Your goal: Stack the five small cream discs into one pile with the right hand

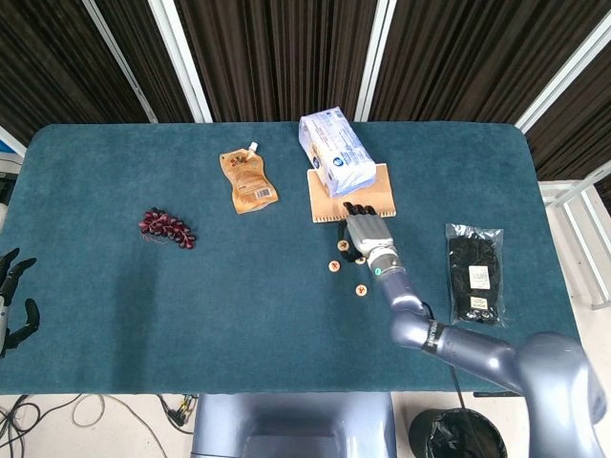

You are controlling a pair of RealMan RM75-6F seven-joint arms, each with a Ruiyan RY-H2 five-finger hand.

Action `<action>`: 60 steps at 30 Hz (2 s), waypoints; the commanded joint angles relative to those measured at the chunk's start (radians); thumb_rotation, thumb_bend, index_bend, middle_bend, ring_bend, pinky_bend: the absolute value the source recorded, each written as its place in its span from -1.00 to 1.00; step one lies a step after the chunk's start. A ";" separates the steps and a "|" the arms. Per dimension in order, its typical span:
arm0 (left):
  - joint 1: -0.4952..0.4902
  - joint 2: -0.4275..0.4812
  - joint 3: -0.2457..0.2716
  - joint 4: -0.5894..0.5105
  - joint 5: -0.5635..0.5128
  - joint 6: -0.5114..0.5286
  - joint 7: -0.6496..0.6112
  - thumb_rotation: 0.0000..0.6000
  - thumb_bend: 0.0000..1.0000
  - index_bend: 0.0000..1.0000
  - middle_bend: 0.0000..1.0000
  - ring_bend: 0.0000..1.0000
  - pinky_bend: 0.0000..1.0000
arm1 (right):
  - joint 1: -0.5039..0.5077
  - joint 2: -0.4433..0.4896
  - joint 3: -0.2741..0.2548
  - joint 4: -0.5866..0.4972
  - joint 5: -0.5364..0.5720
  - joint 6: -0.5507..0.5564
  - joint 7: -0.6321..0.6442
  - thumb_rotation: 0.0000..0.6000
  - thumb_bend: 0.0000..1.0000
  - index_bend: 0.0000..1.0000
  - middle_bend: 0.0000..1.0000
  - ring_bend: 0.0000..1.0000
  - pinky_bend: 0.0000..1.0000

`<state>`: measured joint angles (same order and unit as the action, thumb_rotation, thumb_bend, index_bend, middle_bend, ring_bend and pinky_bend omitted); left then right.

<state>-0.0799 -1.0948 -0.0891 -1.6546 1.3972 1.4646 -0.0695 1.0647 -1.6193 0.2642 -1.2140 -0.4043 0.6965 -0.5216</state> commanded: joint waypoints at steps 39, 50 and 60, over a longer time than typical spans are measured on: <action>-0.004 -0.003 -0.004 -0.004 -0.008 -0.004 0.009 1.00 0.25 -0.69 -0.98 -1.00 -1.00 | -0.047 -0.014 -0.077 0.061 -0.044 -0.037 0.119 1.00 -0.19 0.06 -1.00 -1.00 -1.00; -0.005 -0.003 -0.004 -0.004 -0.009 -0.007 0.010 1.00 0.25 -0.69 -0.98 -1.00 -1.00 | -0.044 -0.017 -0.076 0.068 -0.044 -0.045 0.135 1.00 -0.19 0.06 -1.00 -1.00 -1.00; -0.005 -0.003 -0.004 -0.007 -0.013 -0.010 0.014 1.00 0.25 -0.69 -0.98 -1.00 -1.00 | -0.043 -0.015 -0.081 0.073 -0.035 -0.047 0.138 1.00 -0.19 0.04 -1.00 -1.00 -1.00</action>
<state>-0.0852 -1.0980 -0.0928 -1.6611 1.3843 1.4550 -0.0553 1.0222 -1.6345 0.1832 -1.1405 -0.4394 0.6497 -0.3837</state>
